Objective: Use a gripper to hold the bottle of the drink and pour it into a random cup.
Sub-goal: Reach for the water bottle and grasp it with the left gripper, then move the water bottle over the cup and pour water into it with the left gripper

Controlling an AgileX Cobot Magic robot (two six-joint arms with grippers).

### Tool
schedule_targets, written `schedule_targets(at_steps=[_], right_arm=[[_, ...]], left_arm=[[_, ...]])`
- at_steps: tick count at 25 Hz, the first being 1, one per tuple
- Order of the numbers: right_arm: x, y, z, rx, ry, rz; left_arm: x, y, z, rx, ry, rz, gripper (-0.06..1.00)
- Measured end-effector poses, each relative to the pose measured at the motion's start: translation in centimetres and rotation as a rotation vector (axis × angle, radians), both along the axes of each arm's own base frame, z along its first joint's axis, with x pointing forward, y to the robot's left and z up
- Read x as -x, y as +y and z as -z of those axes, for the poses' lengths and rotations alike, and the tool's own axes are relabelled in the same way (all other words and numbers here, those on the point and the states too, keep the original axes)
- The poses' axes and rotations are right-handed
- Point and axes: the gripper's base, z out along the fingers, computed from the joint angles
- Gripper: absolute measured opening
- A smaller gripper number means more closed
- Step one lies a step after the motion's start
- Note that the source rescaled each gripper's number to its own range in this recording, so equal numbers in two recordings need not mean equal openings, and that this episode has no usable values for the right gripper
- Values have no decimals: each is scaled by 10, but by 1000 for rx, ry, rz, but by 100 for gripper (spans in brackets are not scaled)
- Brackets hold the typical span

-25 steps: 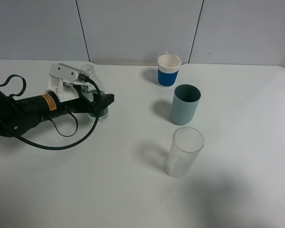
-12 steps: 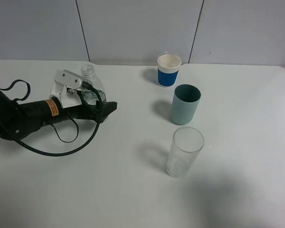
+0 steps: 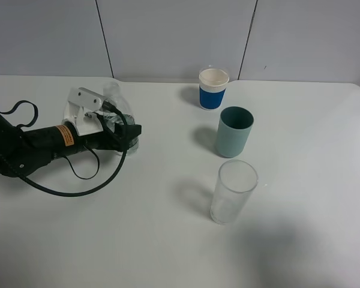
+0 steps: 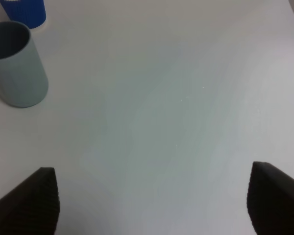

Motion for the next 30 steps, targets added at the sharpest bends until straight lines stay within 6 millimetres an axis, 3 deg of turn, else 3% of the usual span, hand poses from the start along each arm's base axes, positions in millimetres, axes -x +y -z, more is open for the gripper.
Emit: schedule_targets(at_steps=[15, 21, 30], right_arm=[[0, 0, 0, 0, 0, 0], [0, 0, 0, 0, 0, 0], [0, 0, 0, 0, 0, 0]], left_arm=[[0, 2, -5, -23, 17, -16, 0], [-1, 5, -41, -65, -14, -89, 0], [7, -9, -65, -146, -20, -221, 0]])
